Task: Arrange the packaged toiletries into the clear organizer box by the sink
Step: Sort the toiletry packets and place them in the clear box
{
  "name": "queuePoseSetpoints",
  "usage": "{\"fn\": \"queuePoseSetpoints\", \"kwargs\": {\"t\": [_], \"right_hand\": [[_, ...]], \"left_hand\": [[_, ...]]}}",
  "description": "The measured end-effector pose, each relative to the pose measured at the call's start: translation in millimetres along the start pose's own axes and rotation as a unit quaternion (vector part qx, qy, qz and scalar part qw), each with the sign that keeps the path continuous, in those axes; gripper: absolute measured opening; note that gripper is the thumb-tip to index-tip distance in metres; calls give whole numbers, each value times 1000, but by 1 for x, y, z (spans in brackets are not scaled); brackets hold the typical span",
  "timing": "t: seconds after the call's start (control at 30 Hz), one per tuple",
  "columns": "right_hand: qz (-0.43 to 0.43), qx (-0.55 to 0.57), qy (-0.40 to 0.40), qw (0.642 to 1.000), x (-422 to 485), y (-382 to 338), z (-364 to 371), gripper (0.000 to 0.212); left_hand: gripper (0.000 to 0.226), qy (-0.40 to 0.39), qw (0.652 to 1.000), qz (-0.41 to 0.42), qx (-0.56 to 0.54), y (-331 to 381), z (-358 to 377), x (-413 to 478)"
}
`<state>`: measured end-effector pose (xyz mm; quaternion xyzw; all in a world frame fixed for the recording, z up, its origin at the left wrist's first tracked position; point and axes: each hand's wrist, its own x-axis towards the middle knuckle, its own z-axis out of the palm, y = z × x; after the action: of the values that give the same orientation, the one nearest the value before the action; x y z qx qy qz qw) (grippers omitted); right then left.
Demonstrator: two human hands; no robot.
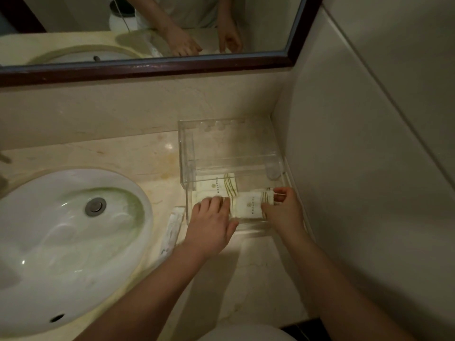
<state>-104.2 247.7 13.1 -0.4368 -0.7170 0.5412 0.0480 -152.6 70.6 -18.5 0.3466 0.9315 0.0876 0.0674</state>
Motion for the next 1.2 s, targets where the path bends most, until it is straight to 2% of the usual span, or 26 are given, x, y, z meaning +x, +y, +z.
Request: {"fn": "queuePoseSetpoints", "kwargs": {"t": [0.13,0.33,0.4,0.47,0.5,0.57,0.6,0.73,0.93,1.07,1.13,1.2], "right_hand": [[28,43,41,998,8,-7,0,34],[-12,28,98,995,26,-20,7,30],[-32,11,85,996,28,-21,8,31],[-88,-61,65,992,21,-20,9,34],[-137,-132,72,979,16,-17,8,34],[-246,-281,110,921,6,-7,7,27],[-270,-320,109,902,3,-2,7,21],[-248,-367,45,895,1,10,11,5],[-264,-353,16,897,15,8,22,17],[-271,-342,1,900,23,5,30,21],[-276,-344,3,897,25,2,33,19],[-290,-356,5,888,28,-1,34,17]], "left_hand": [[58,-2,1000,-5,-3,1,3,-5],[48,24,1000,0,-19,4,1,-3],[45,32,999,-5,-24,5,0,1],[47,32,999,-21,-28,4,0,3],[48,31,999,-29,-27,4,0,4],[51,33,998,-49,-20,4,0,4],[51,34,997,-62,-18,4,0,4],[54,30,996,-79,1,5,0,2],[63,22,996,-85,-2,6,6,2],[71,0,991,-132,7,11,5,2],[68,9,988,-153,7,14,1,2],[55,50,992,-113,-15,18,-3,3]]}}
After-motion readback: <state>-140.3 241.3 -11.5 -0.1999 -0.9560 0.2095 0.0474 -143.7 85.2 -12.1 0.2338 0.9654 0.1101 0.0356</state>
